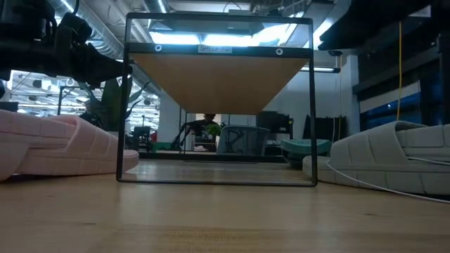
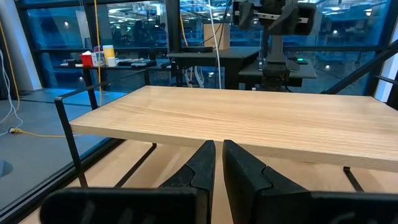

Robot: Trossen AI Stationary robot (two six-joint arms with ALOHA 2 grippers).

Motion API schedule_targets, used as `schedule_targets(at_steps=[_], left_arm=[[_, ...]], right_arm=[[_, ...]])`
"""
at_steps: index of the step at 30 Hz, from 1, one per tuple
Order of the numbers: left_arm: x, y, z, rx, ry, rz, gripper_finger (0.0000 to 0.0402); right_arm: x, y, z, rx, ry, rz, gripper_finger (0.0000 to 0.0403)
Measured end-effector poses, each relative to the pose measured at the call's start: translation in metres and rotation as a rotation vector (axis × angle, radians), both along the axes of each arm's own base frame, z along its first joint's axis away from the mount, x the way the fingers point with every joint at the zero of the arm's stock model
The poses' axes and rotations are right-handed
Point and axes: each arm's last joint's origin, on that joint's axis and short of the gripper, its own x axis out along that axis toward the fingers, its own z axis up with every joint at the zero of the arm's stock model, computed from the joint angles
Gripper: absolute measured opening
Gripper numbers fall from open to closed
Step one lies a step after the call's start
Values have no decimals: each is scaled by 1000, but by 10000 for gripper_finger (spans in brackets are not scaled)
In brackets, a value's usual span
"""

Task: Pick and place slippers onto the shelf
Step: Put the green pair of slippers on the shelf

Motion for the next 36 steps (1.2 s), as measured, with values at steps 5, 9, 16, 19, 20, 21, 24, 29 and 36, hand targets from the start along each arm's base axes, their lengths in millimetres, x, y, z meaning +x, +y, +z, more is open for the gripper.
schedule_targets(at_steps=[5, 9, 16, 19, 20, 21, 24, 29, 36], left_arm=[[0, 0, 0, 0, -1, 0, 25], [0, 0, 0, 0, -1, 0, 25], [0, 0, 0, 0, -1, 0, 25], [0, 0, 0, 0, -1, 0, 25], [0, 0, 0, 0, -1, 0, 25], [0, 0, 0, 0, -1, 0, 25], [0, 0, 0, 0, -1, 0, 25], [0, 0, 0, 0, -1, 0, 25], [0, 0, 0, 0, -1, 0, 25]], right_arm=[[18, -1, 11, 31, 95, -59, 300], [34, -2, 15, 24, 167, -89, 293], [47, -3, 7, -49, 384, -350, 276], [53, -3, 1, -22, 415, -381, 276], [55, -3, -2, -25, 428, -381, 276], [58, -3, -4, -28, 441, -380, 277], [63, -3, -12, -49, 488, -391, 277], [69, -10, -26, -72, 586, -426, 277], [77, -25, -39, -35, 626, -498, 277]])
